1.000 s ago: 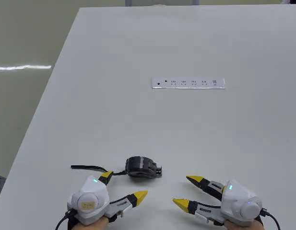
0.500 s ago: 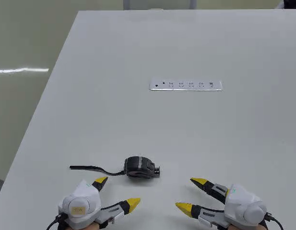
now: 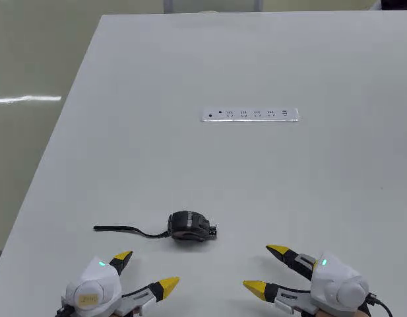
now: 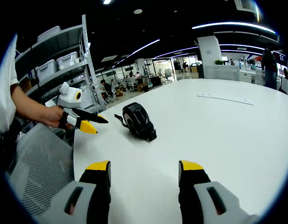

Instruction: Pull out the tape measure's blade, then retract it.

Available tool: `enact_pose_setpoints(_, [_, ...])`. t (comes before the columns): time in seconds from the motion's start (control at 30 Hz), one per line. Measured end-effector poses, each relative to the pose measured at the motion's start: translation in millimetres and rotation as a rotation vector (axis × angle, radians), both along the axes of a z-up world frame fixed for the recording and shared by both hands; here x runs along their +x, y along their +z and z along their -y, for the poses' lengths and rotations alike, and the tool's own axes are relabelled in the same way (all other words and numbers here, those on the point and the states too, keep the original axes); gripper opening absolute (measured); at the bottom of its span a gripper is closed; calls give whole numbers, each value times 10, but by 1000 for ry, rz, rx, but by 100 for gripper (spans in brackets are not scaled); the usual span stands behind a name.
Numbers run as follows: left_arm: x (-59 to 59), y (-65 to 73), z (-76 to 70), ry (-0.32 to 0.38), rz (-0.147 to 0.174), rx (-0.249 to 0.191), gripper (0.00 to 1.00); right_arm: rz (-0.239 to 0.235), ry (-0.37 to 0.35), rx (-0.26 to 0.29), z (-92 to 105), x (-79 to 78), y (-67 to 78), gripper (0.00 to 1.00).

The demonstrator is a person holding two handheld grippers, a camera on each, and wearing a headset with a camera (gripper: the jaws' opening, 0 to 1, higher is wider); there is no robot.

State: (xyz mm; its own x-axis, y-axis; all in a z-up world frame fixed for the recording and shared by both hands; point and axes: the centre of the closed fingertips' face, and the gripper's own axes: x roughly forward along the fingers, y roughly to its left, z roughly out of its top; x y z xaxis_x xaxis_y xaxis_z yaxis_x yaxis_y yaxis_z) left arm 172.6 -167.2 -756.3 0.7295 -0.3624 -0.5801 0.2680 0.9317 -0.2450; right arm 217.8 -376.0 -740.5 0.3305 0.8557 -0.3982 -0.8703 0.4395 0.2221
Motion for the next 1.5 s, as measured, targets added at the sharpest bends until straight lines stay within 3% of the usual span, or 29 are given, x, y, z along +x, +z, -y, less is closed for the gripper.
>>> enact_pose_setpoints(0.1, [3,41,-42,16,6,-17,75,-1,-12,-4,37,4,-7,60])
enact_pose_setpoints(0.2, [-23,56,-69,5,10,-6,75,2,-21,-2,66,0,16,61])
enact_pose_setpoints(0.3, [-69,71,-121,-4,11,6,75,6,-28,-3,92,-6,27,61])
enact_pose_setpoints(0.7, [-228,70,-274,10,8,-22,76,16,-56,10,188,-70,96,63])
enact_pose_setpoints(1.13, [-399,67,-281,-5,5,-30,79,21,-73,1,310,-160,106,65])
enact_pose_setpoints(1.27, [-427,91,-258,-14,16,-37,79,24,-69,-7,326,-191,99,66])
enact_pose_setpoints(1.5, [-501,97,-249,-17,17,-36,83,40,-79,-3,390,-208,174,67])
